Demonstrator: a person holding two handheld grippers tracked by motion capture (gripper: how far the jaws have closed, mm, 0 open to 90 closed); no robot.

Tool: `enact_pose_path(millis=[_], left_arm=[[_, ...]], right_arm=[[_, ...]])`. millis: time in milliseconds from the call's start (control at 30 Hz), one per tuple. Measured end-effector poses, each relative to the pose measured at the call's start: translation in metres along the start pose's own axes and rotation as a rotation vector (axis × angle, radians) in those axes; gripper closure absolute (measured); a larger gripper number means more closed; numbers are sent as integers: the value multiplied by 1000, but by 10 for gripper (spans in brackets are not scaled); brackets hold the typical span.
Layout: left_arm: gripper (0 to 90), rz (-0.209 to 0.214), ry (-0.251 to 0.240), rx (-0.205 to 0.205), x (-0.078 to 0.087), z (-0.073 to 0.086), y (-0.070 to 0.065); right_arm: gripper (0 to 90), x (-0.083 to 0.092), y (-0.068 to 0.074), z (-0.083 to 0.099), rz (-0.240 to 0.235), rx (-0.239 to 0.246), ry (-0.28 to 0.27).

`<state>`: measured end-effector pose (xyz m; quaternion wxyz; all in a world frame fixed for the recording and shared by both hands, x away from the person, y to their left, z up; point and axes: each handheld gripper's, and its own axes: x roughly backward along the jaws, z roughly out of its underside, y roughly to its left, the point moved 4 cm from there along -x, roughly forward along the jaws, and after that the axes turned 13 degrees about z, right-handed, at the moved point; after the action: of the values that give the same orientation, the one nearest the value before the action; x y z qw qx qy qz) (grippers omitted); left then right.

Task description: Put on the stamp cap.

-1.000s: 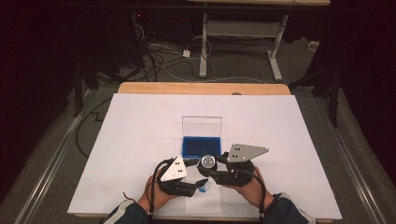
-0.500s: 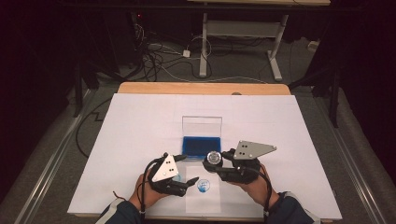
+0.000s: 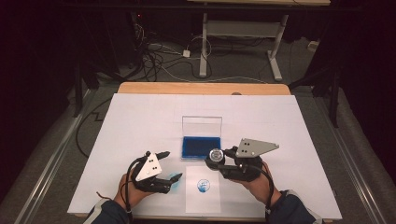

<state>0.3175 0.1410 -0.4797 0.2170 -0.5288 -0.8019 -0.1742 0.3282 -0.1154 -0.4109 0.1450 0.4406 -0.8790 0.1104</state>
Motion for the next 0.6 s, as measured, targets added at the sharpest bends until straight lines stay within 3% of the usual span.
enact_pose_path(millis=[333, 600], left_arm=[[177, -64, 20, 49, 28, 28, 8], [177, -88, 39, 79, 40, 45, 9]], right_arm=[[591, 2, -2, 1, 11, 11, 6], [591, 3, -5, 1, 20, 11, 8]])
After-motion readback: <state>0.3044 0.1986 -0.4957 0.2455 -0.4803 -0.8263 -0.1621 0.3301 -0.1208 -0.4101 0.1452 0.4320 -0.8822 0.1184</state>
